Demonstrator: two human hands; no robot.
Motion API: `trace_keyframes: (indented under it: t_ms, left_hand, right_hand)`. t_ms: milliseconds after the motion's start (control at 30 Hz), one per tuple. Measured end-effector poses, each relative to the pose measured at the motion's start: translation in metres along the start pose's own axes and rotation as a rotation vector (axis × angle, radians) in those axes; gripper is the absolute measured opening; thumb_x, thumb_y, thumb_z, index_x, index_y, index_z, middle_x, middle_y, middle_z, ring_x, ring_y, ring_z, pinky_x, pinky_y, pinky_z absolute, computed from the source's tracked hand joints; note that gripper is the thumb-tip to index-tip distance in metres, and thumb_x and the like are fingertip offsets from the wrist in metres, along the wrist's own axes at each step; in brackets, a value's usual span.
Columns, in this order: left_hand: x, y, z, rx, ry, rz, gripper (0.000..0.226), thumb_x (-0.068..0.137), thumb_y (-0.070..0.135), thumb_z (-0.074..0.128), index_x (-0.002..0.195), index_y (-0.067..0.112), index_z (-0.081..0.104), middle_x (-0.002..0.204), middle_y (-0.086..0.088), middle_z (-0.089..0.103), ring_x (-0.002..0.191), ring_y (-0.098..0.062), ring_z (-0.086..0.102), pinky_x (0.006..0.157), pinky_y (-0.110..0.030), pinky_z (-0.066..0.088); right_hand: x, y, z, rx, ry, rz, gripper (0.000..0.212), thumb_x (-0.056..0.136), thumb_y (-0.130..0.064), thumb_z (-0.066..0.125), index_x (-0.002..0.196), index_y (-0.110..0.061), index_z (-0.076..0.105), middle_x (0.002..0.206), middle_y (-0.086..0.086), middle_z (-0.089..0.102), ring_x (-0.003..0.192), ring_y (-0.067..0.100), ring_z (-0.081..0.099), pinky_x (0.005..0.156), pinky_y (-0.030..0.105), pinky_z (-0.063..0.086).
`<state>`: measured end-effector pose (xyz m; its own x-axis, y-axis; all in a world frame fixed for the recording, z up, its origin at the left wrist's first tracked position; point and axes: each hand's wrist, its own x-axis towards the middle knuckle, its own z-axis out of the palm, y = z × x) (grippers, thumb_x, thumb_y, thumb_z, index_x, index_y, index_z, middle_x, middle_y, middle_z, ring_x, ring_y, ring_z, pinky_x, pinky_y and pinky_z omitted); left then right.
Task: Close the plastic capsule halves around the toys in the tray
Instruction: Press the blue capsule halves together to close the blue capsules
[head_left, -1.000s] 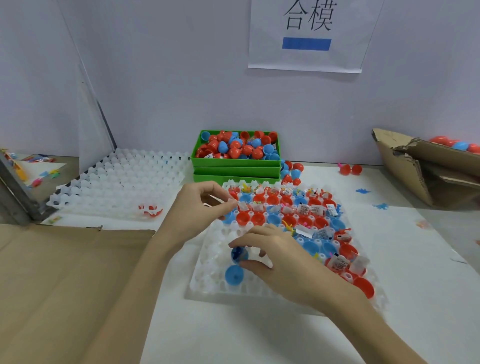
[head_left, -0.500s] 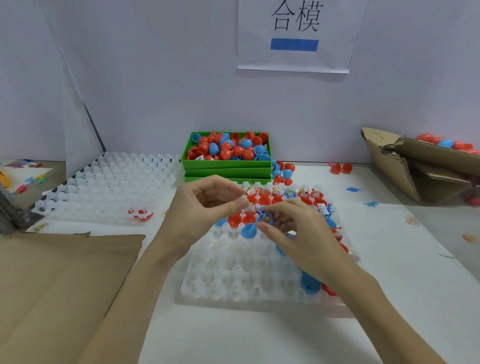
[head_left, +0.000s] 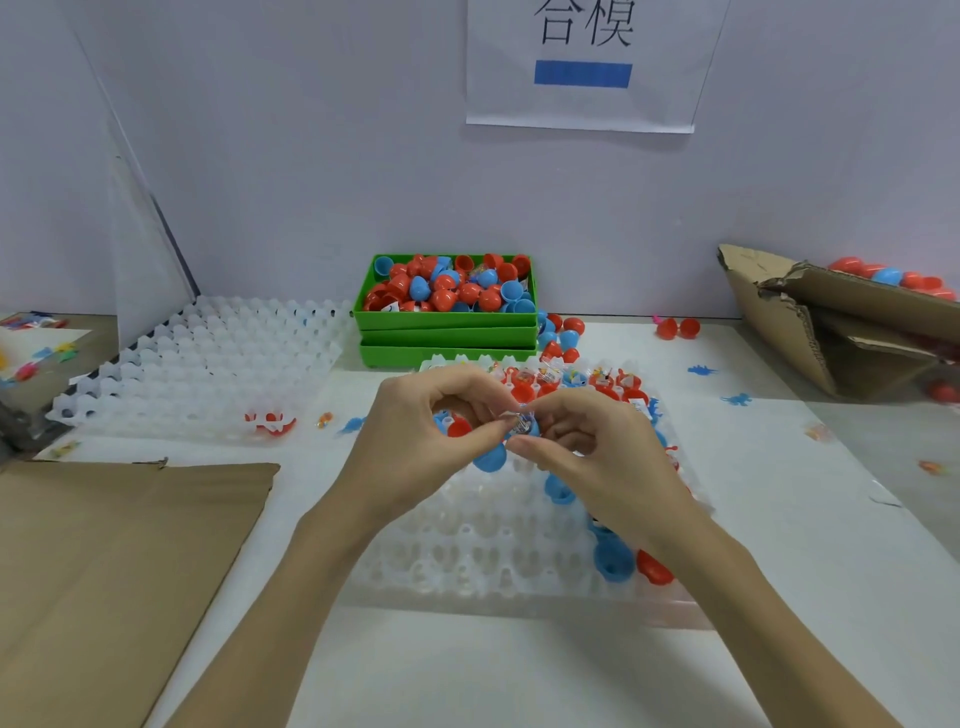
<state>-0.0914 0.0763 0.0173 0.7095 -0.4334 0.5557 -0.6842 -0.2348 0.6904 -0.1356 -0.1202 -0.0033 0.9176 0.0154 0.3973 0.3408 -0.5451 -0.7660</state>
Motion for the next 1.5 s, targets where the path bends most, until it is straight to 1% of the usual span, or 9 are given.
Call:
trace_keyframes:
  t_ms: [300,500,633,767,900,1067,1233,1367,1500]
  left_hand:
    - [-0.002,-0.003,-0.003,0.005,-0.065,-0.024,0.018,0.091,0.014,0.077,0.107,0.018,0.083,0.1,0.007,0.077,0.1,-0.016,0.072,0.086,-0.028,0.059]
    - [-0.001,0.0,-0.005,-0.087,-0.034,-0.044,0.025,0.097,0.014,0.072,0.119,0.024,0.078,0.109,0.013,0.078,0.106,-0.02,0.073,0.092,-0.028,0.059]
    - [0.001,0.001,-0.005,-0.124,0.029,-0.07,0.03,0.094,0.03,0.074,0.123,0.026,0.076,0.119,0.014,0.076,0.112,-0.013,0.071,0.093,-0.024,0.058]
    - [0.001,0.0,-0.002,-0.09,-0.051,-0.167,0.056,0.074,0.046,0.084,0.126,0.037,0.066,0.115,0.02,0.072,0.104,-0.007,0.073,0.085,-0.02,0.059]
    - [-0.001,-0.002,0.007,-0.181,-0.031,-0.157,0.049,0.082,0.04,0.083,0.126,0.035,0.065,0.108,0.008,0.072,0.092,-0.018,0.076,0.079,-0.027,0.063]
    - [0.0,0.002,0.016,0.134,0.017,0.133,0.043,0.092,0.037,0.076,0.133,0.042,0.064,0.142,0.011,0.052,0.131,-0.008,0.054,0.102,-0.015,0.047]
    - [-0.003,0.004,0.022,0.256,0.083,0.26,0.016,0.092,0.015,0.077,0.108,0.013,0.08,0.121,-0.001,0.067,0.12,-0.017,0.061,0.1,-0.035,0.053]
    - [-0.004,0.009,0.023,0.252,0.194,0.218,0.014,0.089,0.01,0.08,0.102,0.008,0.081,0.1,-0.001,0.074,0.101,-0.017,0.066,0.09,-0.03,0.054]
    - [-0.004,0.012,0.022,0.14,0.282,0.065,0.014,0.088,0.015,0.081,0.101,0.015,0.081,0.095,0.014,0.074,0.097,-0.005,0.067,0.087,-0.016,0.051]
  right_hand:
    - [0.0,-0.001,-0.002,0.058,-0.011,-0.01,0.038,0.081,-0.044,0.073,0.113,-0.024,0.074,0.092,-0.013,0.074,0.087,0.009,0.071,0.08,0.028,0.061]
    - [0.001,-0.002,-0.006,0.109,0.102,-0.042,0.029,0.091,-0.026,0.072,0.12,-0.03,0.072,0.092,-0.013,0.075,0.087,0.007,0.072,0.08,0.02,0.06]
    - [0.001,-0.003,-0.007,0.153,0.15,-0.055,0.027,0.094,-0.021,0.07,0.12,-0.027,0.074,0.099,-0.008,0.077,0.093,0.012,0.073,0.084,0.025,0.06]
    - [0.001,-0.004,-0.009,0.162,0.196,-0.066,0.026,0.094,-0.02,0.071,0.12,-0.021,0.074,0.101,-0.007,0.077,0.094,0.013,0.074,0.086,0.03,0.061]
    - [0.0,-0.004,-0.009,0.145,0.179,-0.054,0.025,0.093,-0.019,0.073,0.118,-0.022,0.075,0.098,-0.008,0.077,0.093,0.011,0.074,0.084,0.03,0.062]
    - [0.0,-0.002,-0.006,0.087,0.17,-0.051,0.027,0.094,-0.017,0.071,0.119,-0.025,0.074,0.094,-0.01,0.077,0.088,0.005,0.073,0.083,0.022,0.06]
    - [-0.001,-0.001,-0.003,0.045,0.134,-0.082,0.029,0.092,-0.011,0.074,0.117,-0.026,0.074,0.094,-0.013,0.076,0.087,0.006,0.072,0.08,0.021,0.059]
    - [-0.002,-0.001,-0.001,0.063,0.151,-0.098,0.027,0.09,-0.024,0.076,0.117,-0.028,0.075,0.094,-0.014,0.075,0.088,0.009,0.071,0.078,0.021,0.059]
    - [-0.001,-0.003,0.0,0.089,0.161,-0.104,0.032,0.086,-0.026,0.08,0.118,-0.029,0.075,0.094,-0.012,0.075,0.085,0.009,0.071,0.076,0.016,0.057]
